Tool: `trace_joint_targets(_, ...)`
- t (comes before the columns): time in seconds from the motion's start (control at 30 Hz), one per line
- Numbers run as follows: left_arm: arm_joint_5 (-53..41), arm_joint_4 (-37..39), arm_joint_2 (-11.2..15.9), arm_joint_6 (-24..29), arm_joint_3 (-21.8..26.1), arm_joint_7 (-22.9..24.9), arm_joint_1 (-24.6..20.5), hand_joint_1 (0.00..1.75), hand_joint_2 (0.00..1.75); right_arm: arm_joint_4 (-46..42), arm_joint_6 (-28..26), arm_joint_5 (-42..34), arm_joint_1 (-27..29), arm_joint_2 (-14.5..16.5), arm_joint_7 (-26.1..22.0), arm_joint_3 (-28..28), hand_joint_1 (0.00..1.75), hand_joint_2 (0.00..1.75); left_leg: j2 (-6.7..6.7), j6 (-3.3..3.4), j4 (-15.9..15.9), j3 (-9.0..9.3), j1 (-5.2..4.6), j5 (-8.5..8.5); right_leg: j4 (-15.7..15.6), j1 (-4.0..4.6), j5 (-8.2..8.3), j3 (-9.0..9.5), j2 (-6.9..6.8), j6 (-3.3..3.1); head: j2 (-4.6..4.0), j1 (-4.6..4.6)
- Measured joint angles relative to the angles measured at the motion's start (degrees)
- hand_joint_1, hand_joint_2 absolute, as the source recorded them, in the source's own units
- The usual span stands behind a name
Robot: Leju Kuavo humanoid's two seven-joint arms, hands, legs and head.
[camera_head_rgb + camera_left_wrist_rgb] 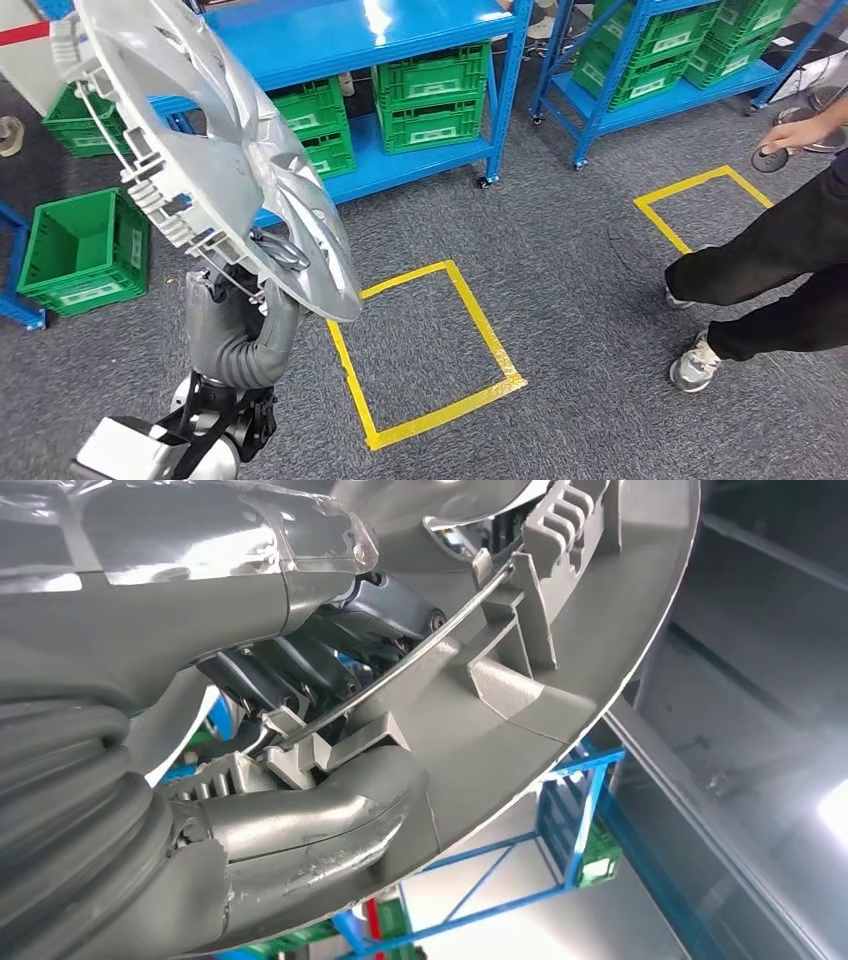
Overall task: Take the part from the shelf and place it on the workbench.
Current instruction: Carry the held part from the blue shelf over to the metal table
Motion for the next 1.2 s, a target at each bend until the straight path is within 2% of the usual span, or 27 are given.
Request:
trace_joint_targets(0.03, 0.01, -0.07, 0.01, 0.28, 0.03, -0.4, 0.64, 1.75, 1.75, 0.01, 0.01, -0.11, 0.21, 0.0, -0.09, 0.01, 0.0, 1.75, -0.26, 0.23, -0.15, 0.2, -0.08, -0.32, 0.08, -0.09, -0.05, -0.13, 0.4, 0.31, 0.0, 0.02)
trace_joint_targets(0.07, 0.02, -0.14, 0.01, 0.56, 0.07, -0.82, 1.25, 1.75, 1.75, 0.01, 0.02, -0.24, 0.49, 0.02, -0.21, 0.02, 0.0, 1.75, 0.12, 0.56, -0.28, 0.33, -0.12, -0.32, 0.05, -0.22, -0.05, -0.16, 0.83, 0.58, 0.0, 0.02)
trace_joint_targets(0.13, 0.24, -0.17, -0.03, 0.89, 0.21, -1.6, 2.12, 1.75, 1.75, -0.01, 0.02, -0.45, 1.14, 0.15, -0.63, 0.05, 0.0, 1.75, 1.08, 1.22, -0.57, 0.7, -0.03, -0.32, 0.72, -0.26, -0.62, -0.46, 0.22, 1.17, 0.0, 0.12)
trace_joint_targets(0.2, 0.85, -0.16, -0.14, 0.88, 0.33, -2.79, 2.81, 1.75, 1.75, -0.02, 0.02, -0.79, 1.48, 0.32, -1.11, 0.07, 0.0, 1.75, 2.31, 1.76, -0.78, 1.11, 0.08, -0.48, 5.07, -0.24, -2.99, -2.58, -1.83, 1.76, 0.0, 0.38)
trace_joint_targets(0.27, 1.83, 0.0, -0.31, 0.53, 0.34, -4.1, 3.3, 1.75, 1.75, -0.02, 0.03, -1.19, 1.67, 0.45, -1.38, 0.06, 0.0, 1.75, 3.55, 2.07, -0.79, 1.34, -0.03, -0.76, 12.41, -0.36, -6.0, -6.48, -3.2, 2.18, 0.0, 0.52)
trace_joint_targets(0.3, 2.38, 0.16, -0.44, 0.2, 0.33, -4.63, 3.41, 1.75, 1.75, -0.01, 0.03, -1.4, 1.85, 0.52, -1.41, 0.06, 0.0, 1.75, 4.1, 2.12, -0.79, 1.46, -0.08, -0.91, 14.99, -0.4, -6.58, -7.95, -3.43, 2.24, 0.0, 0.52)
trace_joint_targets(0.33, 2.9, 0.37, -0.63, -0.23, 0.32, -5.11, 3.43, 1.75, 1.75, -0.01, 0.04, -1.66, 2.07, 0.57, -1.42, 0.06, 0.0, 1.75, 4.58, 2.11, -0.79, 1.6, -0.13, -1.06, 15.69, -0.39, -6.1, -8.5, -3.55, 2.19, 0.0, 0.52)
trace_joint_targets(0.37, 3.33, 0.61, -0.86, -0.74, 0.29, -5.56, 3.42, 1.75, 1.75, 0.0, 0.04, -1.91, 2.27, 0.61, -1.42, 0.07, 0.0, 1.75, 5.02, 2.05, -0.79, 1.78, -0.18, -1.21, 14.17, -0.35, -4.59, -7.89, -3.64, 2.0, 0.0, 0.53)
trace_joint_targets(0.43, 3.92, 1.07, -1.39, -1.89, 0.21, -6.4, 3.33, 1.75, 1.75, 0.01, 0.12, -2.37, 2.5, 0.52, -1.41, 0.08, 0.0, 1.75, 5.8, 1.85, -0.83, 2.24, -0.3, -1.54, 6.71, -0.02, -0.62, -4.31, -4.52, 1.23, 0.0, 0.52)
trace_joint_targets(0.47, 4.32, 1.29, -1.67, -2.5, 0.19, -6.91, 3.27, 1.75, 1.75, 0.01, 0.16, -2.63, 2.51, 0.42, -1.35, 0.08, 0.0, 1.75, 6.16, 1.66, -0.87, 2.4, -0.39, -1.7, 3.3, 0.28, 0.56, -2.64, -5.15, 0.8, 0.0, 0.51)
trace_joint_targets(0.5, 4.83, 1.58, -1.96, -3.11, 0.16, -7.49, 3.2, 1.75, 1.75, 0.01, 0.2, -2.95, 2.48, 0.29, -1.32, 0.08, 0.0, 1.75, 6.49, 1.43, -0.94, 2.52, -0.44, -1.81, 1.06, 0.58, 1.08, -1.54, -5.62, 0.45, 0.0, 0.49)
trace_joint_targets(0.53, 5.42, 1.93, -2.23, -3.71, 0.15, -8.19, 3.14, 1.75, 1.75, 0.02, 0.2, -3.34, 2.47, 0.17, -1.39, 0.08, 0.0, 1.75, 6.81, 1.16, -1.08, 2.63, -0.45, -1.88, 0.18, 0.84, 0.95, -1.13, -5.82, 0.22, 0.0, 0.49)
trace_joint_targets(0.6, 6.66, 2.76, -2.78, -4.88, 0.13, -9.78, 3.0, 1.75, 1.75, 0.03, 0.12, -3.95, 2.57, -0.02, -1.92, 0.06, 0.0, 1.75, 7.16, 0.54, -1.43, 2.95, -0.41, -2.0, -0.39, 0.87, 1.05, -0.91, -5.22, -0.24, 0.0, 0.47)
trace_joint_targets(0.67, 7.5, 3.59, -3.22, -5.65, 0.11, -11.04, 2.81, 1.75, 1.75, 0.04, 0.04, -4.28, 2.69, -0.09, -2.5, 0.04, 0.0, 1.75, 5.36, 0.09, -0.17, 2.65, -0.32, -3.18, -1.43, 0.6, 1.48, -0.27, -4.68, -0.78, 0.0, 0.36)
trace_joint_targets(0.73, 7.93, 4.31, -3.5, -6.05, 0.09, -11.75, 2.61, 1.75, 1.75, 0.06, 0.01, -4.35, 2.57, -0.13, -2.67, 0.04, 0.0, 1.75, 3.17, -0.09, 5.37, 0.0, -0.3, -6.21, -2.04, 0.48, 1.68, 0.16, -4.02, -1.15, 0.0, 0.13)
trace_joint_targets(0.77, 8.08, 4.64, -3.58, -6.2, 0.08, -11.93, 2.54, 1.75, 1.75, 0.07, -0.01, -4.33, 2.49, -0.14, -2.69, 0.04, 0.0, 1.75, 2.88, -0.15, 9.06, -2.02, -0.33, -7.77, -2.02, 0.52, 1.63, 0.19, -3.6, -1.28, 0.0, 0.06)
trace_joint_targets(0.8, 8.22, 5.02, -3.64, -6.31, 0.08, -12.04, 2.51, 1.75, 1.75, 0.07, -0.01, -4.32, 2.45, -0.16, -2.7, 0.04, 0.0, 1.75, 2.9, -0.22, 11.97, -3.76, -0.33, -8.57, -1.94, 0.58, 1.55, 0.2, -3.08, -1.37, 0.0, 0.01)
trace_joint_targets(0.83, 8.32, 5.41, -3.69, -6.38, 0.08, -12.08, 2.5, 1.75, 1.75, 0.07, -0.01, -4.31, 2.48, -0.15, -2.71, 0.05, 0.0, 1.75, 2.97, -0.27, 13.23, -4.78, -0.32, -8.27, -1.83, 0.63, 1.45, 0.24, -2.53, -1.4, 0.0, 0.01)
trace_joint_targets(0.87, 8.38, 5.76, -3.75, -6.42, 0.08, -12.08, 2.49, 1.75, 1.75, 0.07, -0.01, -4.31, 2.55, -0.14, -2.71, 0.05, 0.0, 1.75, 2.99, -0.28, 12.29, -4.71, -0.3, -6.76, -1.66, 0.62, 1.3, 0.29, -1.96, -1.37, 0.0, 0.0)
trace_joint_targets(0.9, 8.41, 6.09, -3.83, -6.44, 0.08, -12.09, 2.44, 1.75, 1.75, 0.07, -0.01, -4.31, 2.6, -0.09, -2.73, 0.06, 0.0, 1.75, 2.74, -0.27, 9.37, -3.63, -0.25, -4.37, -1.38, 0.56, 1.09, 0.35, -1.34, -1.24, 0.0, -0.01)
trace_joint_targets(0.97, 8.41, 6.63, -4.0, -6.47, 0.07, -12.11, 2.33, 1.75, 1.75, 0.07, -0.01, -4.3, 2.6, -0.02, -2.83, 0.06, 0.0, 1.75, 0.78, -0.12, 2.79, -0.71, -0.07, -0.89, -0.52, 0.42, 0.47, 0.23, -0.27, -0.73, 0.0, 0.03)
trace_joint_targets(1.0, 8.41, 6.88, -4.09, -6.5, 0.07, -12.14, 2.26, 1.75, 1.75, 0.08, -0.01, -4.28, 2.55, 0.01, -2.92, 0.05, 0.0, 1.75, -0.19, 0.05, 0.81, 0.23, -0.04, -0.32, -0.12, 0.32, 0.25, -0.01, 0.2, -0.42, 0.0, 0.05)
trace_joint_targets(1.03, 8.41, 7.14, -4.17, -6.53, 0.05, -12.15, 2.22, 1.75, 1.75, 0.08, 0.01, -4.21, 2.54, 0.01, -3.01, 0.05, 0.0, 1.75, -0.82, 0.29, 0.08, 0.61, -0.09, -0.55, 0.12, 0.21, 0.12, -0.26, 0.66, -0.11, 0.0, 0.06)
trace_joint_targets(1.1, 8.41, 7.58, -4.35, -6.64, 0.05, -12.08, 2.09, 1.75, 1.75, 0.08, 0.09, -4.08, 2.6, 0.09, -3.11, 0.05, 0.0, 1.75, -0.29, 0.83, -0.28, 0.81, -0.21, -0.71, 0.17, -0.04, 0.13, -0.58, 1.54, 0.49, 0.0, 0.04)
trace_joint_targets(1.13, 8.41, 7.75, -4.44, -6.75, 0.08, -11.89, 1.95, 1.75, 1.75, 0.06, 0.17, -4.03, 2.68, 0.16, -3.12, 0.07, 0.0, 1.75, 0.22, 1.12, -0.48, 0.99, -0.17, -0.69, 0.4, -0.05, -0.07, -0.71, 1.26, 0.81, 0.0, 0.09)
trace_joint_targets(1.2, 8.49, 7.94, -4.64, -7.03, 0.23, -11.3, 1.5, 1.75, 1.75, 0.04, 0.32, -4.02, 2.54, 0.33, -3.01, 0.08, 0.0, 1.75, 1.51, 1.73, -0.84, 1.44, 0.01, -0.71, 3.61, 0.04, -1.85, -2.28, -0.78, 1.43, 0.0, 0.37)
